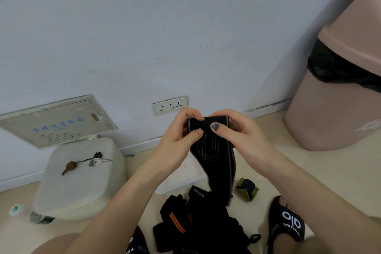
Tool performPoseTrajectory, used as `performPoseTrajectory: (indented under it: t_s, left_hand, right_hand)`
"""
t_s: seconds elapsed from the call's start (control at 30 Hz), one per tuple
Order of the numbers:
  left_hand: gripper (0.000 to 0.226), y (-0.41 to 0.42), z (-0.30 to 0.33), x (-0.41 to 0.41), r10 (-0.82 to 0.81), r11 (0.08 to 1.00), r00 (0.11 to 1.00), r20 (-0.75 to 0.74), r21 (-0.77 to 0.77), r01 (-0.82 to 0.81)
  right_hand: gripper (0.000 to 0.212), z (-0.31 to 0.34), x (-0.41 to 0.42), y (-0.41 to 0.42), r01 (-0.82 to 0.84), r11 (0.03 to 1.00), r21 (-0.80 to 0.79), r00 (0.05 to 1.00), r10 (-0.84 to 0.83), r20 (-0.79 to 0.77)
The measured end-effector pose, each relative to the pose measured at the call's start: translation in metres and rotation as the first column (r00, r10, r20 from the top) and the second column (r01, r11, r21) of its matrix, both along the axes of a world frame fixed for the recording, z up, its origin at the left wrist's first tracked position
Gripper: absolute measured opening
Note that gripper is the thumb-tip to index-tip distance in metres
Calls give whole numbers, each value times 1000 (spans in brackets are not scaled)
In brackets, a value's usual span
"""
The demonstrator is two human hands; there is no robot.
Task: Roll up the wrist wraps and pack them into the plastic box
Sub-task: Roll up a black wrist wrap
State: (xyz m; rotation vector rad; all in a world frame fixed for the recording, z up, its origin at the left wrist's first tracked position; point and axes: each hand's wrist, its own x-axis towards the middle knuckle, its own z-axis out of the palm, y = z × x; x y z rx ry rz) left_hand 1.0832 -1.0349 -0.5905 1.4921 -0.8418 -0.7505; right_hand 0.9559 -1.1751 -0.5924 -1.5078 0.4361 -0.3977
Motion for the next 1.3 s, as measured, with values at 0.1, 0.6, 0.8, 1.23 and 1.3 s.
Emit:
performPoseTrajectory:
  t_s: [0.1, 0.6, 0.8, 1.23, 1.3]
  left_hand:
    - [27, 0, 0, 0, -14, 998, 999, -44, 56, 16]
    - [39, -3, 2, -8, 26, 999, 1000, -16, 19, -25]
    - [31, -8, -2, -4, -21, 1000, 954, -300, 16, 27]
    - [18, -8, -4, -2, 104, 995, 953, -285, 34, -99]
    - [20, -8, 0, 4, 148, 989, 958, -248, 24, -146]
  right_hand:
    - [17, 0, -1, -1, -8, 1000, -6, 999, 8, 48]
    - [12, 2, 2, 3, -6, 1000, 30, 997, 8, -73]
    - [17, 2, 1, 5, 12, 1000, 2, 1000, -12, -12]
    - [38, 2, 5, -4, 89, 987, 131, 988, -71, -137]
    - [33, 7, 10, -10, 293, 947, 131, 945, -266, -191]
